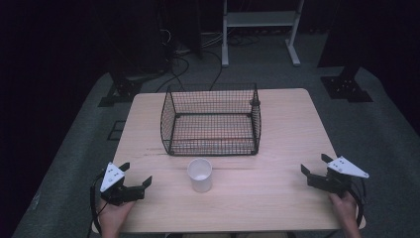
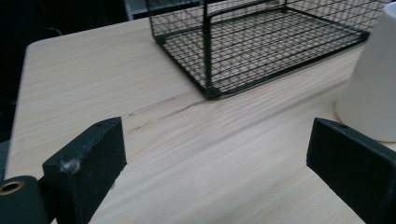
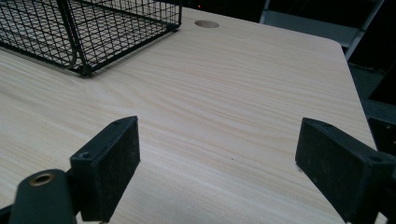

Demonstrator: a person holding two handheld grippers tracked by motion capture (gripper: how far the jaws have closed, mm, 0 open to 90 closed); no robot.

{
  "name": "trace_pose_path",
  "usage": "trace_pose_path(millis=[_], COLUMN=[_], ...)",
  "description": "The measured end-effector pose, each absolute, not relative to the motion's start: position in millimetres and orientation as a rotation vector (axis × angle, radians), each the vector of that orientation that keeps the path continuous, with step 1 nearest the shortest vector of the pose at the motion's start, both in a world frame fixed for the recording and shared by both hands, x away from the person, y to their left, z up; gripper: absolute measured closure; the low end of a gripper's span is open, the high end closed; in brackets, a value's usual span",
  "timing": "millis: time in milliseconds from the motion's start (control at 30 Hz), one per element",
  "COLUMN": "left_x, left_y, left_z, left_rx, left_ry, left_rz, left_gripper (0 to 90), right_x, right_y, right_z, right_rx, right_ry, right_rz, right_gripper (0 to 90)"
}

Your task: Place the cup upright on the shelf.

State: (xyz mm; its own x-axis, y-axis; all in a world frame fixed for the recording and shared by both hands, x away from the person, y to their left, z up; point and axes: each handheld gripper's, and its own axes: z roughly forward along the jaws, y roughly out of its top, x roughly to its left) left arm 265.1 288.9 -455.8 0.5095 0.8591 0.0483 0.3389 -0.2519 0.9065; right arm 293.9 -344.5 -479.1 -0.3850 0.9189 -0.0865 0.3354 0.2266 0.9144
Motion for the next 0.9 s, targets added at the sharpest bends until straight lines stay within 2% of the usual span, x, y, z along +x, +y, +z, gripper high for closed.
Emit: trace_pose_path(millis=[900], left_x=[260.6], left_y=[256.0], left_z=[-439.5], left_rx=[1.915], left_ry=[0.771], left_rz=[0.532], left_gripper=[2.4], right_x=[294.4], right_y=[-343.1], right_z=[-479.2], right_rx=[1.15], right_ry=[1.86], right_rz=[1.126], right_gripper=[13.1])
